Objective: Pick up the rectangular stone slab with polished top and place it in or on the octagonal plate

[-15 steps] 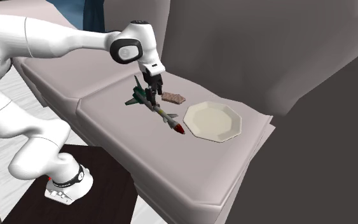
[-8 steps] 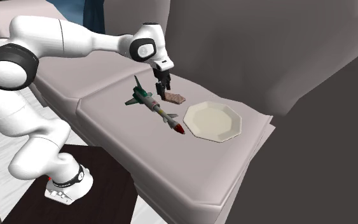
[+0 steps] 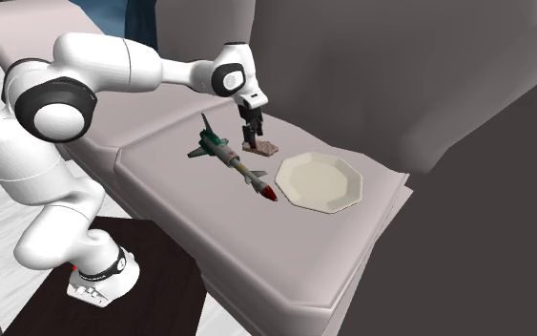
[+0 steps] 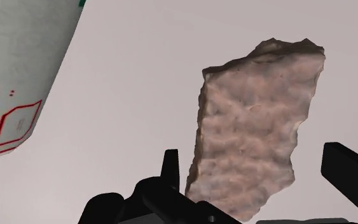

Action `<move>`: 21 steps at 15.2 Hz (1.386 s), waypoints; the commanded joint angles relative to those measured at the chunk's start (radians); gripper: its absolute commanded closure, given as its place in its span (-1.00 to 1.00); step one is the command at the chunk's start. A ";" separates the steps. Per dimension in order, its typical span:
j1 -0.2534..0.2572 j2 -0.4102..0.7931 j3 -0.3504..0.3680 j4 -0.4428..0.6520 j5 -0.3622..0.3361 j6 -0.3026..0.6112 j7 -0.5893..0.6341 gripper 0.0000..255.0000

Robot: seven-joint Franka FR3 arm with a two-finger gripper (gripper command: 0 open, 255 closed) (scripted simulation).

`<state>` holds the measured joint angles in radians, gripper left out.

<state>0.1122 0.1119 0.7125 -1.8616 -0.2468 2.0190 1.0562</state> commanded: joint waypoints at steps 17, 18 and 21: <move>0.002 0.022 -0.004 -0.025 -0.021 0.040 0.015 1.00; 0.002 0.022 -0.004 -0.025 -0.021 0.040 0.015 1.00; 0.002 0.018 -0.003 -0.016 -0.016 0.028 0.011 1.00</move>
<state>0.1137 0.1289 0.7094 -1.8853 -0.2633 2.0541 1.0684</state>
